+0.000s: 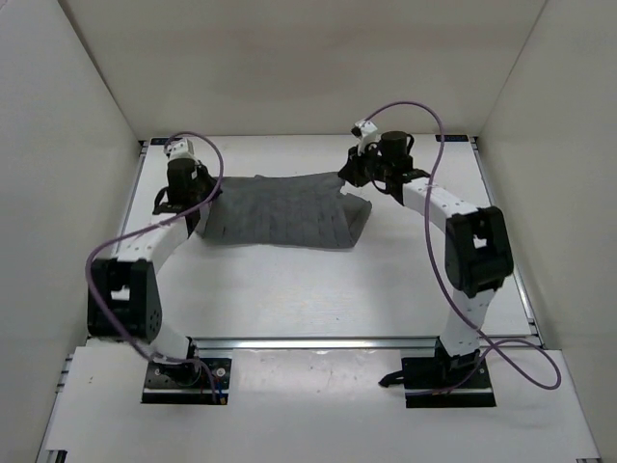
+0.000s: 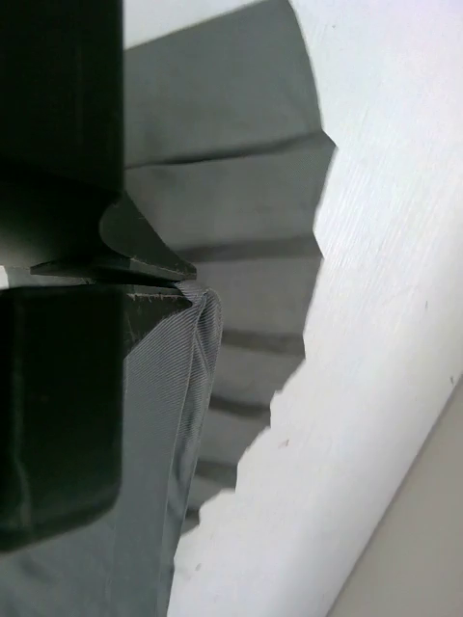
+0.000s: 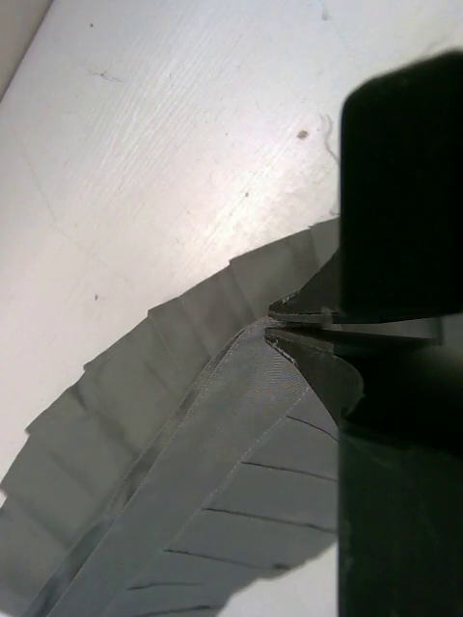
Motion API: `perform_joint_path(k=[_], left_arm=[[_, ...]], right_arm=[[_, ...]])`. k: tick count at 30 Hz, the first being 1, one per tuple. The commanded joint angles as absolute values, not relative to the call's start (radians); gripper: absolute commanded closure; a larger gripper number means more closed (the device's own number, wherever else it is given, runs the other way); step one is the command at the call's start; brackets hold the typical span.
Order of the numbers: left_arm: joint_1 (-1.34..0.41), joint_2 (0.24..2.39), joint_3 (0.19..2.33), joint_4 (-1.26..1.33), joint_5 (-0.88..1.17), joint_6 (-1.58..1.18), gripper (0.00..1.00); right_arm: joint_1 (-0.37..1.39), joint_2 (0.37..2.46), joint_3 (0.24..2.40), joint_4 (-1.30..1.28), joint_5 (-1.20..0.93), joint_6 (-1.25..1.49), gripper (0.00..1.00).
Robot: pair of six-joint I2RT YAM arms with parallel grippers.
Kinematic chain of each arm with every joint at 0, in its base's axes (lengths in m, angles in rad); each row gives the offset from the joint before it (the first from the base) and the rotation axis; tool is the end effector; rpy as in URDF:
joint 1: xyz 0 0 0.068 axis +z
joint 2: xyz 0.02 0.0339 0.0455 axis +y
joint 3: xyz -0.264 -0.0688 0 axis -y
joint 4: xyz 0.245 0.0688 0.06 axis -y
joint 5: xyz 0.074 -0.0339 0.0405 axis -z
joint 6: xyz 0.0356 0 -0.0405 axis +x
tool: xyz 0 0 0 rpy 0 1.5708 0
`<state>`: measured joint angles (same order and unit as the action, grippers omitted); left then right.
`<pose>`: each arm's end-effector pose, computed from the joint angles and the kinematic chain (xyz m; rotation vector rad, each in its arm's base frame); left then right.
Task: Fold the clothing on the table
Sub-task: Fold the skirt
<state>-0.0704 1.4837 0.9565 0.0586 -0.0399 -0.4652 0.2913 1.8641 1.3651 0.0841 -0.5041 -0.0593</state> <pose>0.3360 -0.0223 0.2556 -0.4270 2.0068 -0.2942 0.4131 0.1418 0.2593 -0.6662 1.8730 0.6495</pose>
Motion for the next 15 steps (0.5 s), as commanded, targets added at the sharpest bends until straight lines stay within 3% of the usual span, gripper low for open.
perform_joint_path(k=[1,9,11,15], left_arm=[[-0.035,1.609,1.052,0.094,-0.023,-0.436,0.9],[-0.025,1.957,1.422,0.023,0.057,-0.362,0.82],[-0.032,2.009,1.46,0.049,0.072,-0.362,0.69],[-0.041,2.132,1.647,-0.07,0.069,-0.33,0.57]], right_arm=[[0.279,1.974,1.497,0.051,-0.47,-0.094,1.0],[0.282,2.21,1.789,-0.121,-0.362,-0.086,1.0],[0.281,2.236,1.789,-0.127,-0.316,-0.081,1.0],[0.276,2.244,1.766,-0.12,-0.313,-0.097,1.0]])
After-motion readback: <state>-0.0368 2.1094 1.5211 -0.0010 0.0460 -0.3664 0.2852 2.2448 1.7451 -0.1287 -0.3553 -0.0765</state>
